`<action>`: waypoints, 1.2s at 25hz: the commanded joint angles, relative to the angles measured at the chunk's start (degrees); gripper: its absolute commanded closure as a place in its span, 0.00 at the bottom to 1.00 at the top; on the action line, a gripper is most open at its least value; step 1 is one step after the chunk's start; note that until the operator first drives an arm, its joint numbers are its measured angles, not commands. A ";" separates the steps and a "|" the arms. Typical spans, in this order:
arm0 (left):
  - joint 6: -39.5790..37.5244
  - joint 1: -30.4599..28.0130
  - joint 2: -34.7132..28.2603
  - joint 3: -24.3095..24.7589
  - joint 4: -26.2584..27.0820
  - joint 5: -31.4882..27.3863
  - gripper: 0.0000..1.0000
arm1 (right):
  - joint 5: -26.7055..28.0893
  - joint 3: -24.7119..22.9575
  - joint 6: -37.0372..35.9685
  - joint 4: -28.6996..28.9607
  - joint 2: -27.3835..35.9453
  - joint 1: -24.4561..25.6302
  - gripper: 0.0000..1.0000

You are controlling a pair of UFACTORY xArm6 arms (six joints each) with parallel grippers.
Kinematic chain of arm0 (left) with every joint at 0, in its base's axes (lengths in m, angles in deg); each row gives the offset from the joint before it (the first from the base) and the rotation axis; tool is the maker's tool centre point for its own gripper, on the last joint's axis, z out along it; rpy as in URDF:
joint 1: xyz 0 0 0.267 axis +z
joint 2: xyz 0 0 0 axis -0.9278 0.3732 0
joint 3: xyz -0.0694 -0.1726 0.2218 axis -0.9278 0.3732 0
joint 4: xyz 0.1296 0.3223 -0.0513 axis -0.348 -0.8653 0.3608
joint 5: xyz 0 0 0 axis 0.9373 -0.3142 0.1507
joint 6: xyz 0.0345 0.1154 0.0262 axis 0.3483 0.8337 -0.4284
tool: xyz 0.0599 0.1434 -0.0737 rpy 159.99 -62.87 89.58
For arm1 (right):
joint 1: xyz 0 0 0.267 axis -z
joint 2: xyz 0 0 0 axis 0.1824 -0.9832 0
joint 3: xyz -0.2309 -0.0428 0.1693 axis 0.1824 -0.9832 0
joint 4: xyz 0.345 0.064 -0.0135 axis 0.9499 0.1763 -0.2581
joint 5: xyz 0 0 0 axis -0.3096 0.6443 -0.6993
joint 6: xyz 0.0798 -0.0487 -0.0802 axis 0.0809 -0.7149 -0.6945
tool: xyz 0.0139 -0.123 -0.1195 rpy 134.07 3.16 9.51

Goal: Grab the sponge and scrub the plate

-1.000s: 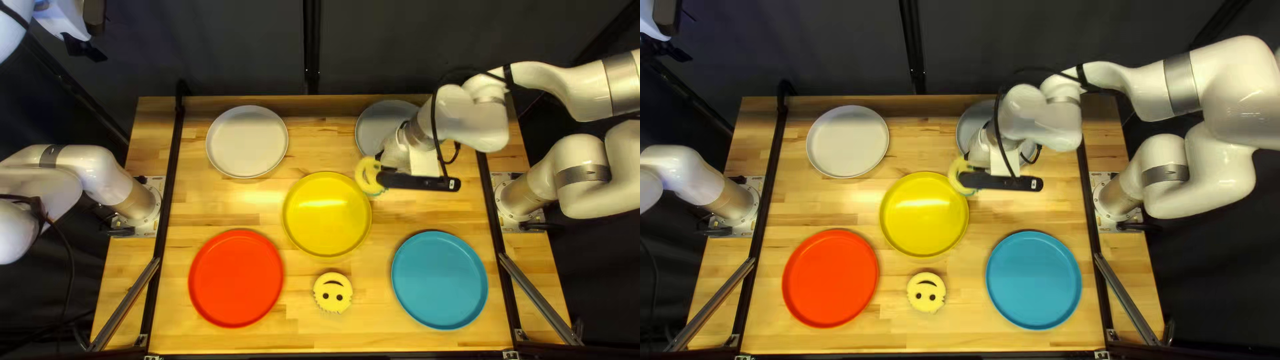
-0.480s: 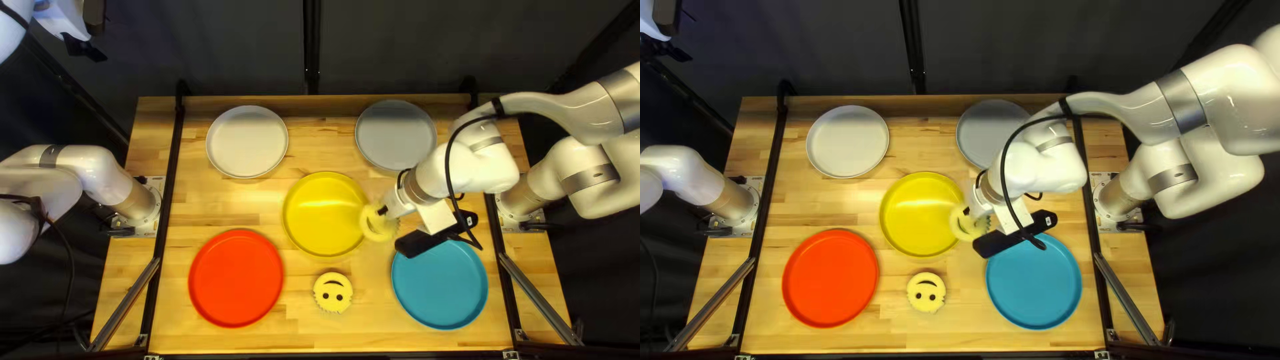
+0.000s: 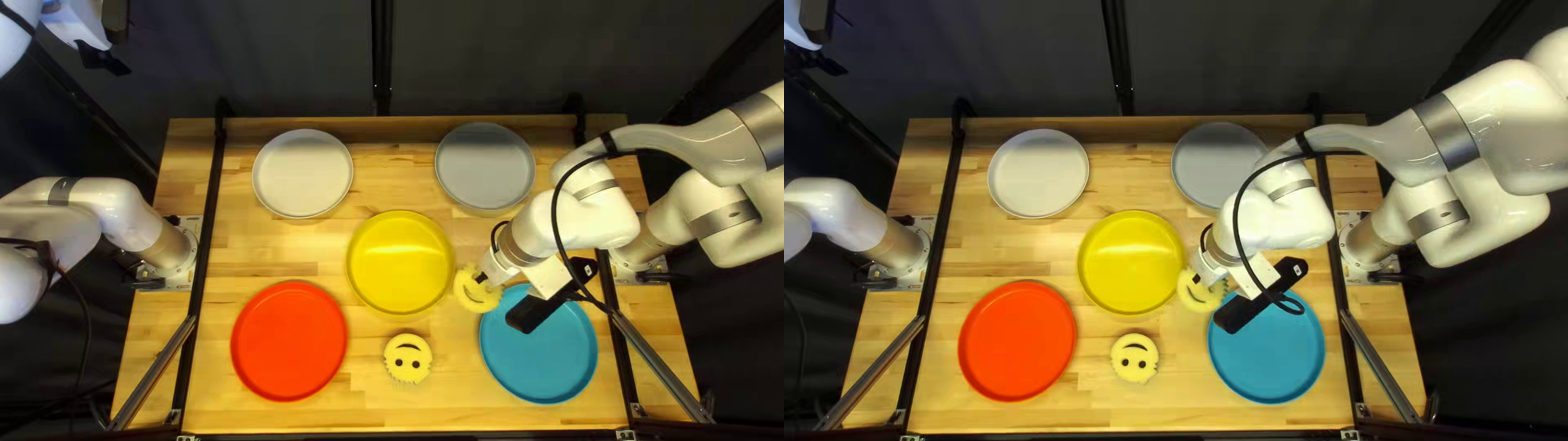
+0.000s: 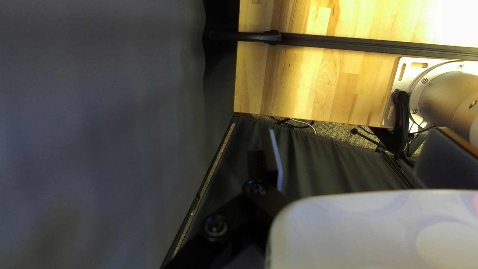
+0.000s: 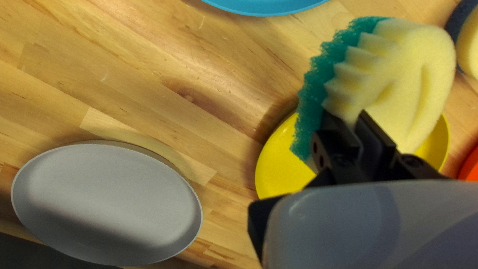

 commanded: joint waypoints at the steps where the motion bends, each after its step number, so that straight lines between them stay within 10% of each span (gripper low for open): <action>1: 0.00 0.00 0.00 0.00 0.00 0.00 0.00 | 0.38 0.86 0.89 -1.04 -1.26 -1.19 1.00; 12: 0.00 0.00 0.00 0.00 0.00 0.00 0.00 | 5.92 2.97 -1.08 0.04 -2.68 -6.99 1.00; 24: 0.00 0.00 0.00 0.00 0.00 0.00 0.00 | 1.97 1.54 -34.04 7.62 -6.50 -8.79 1.00; 30: 0.00 0.00 0.00 0.00 0.00 0.00 0.00 | -1.75 -2.04 -38.56 8.14 -3.37 -9.08 1.00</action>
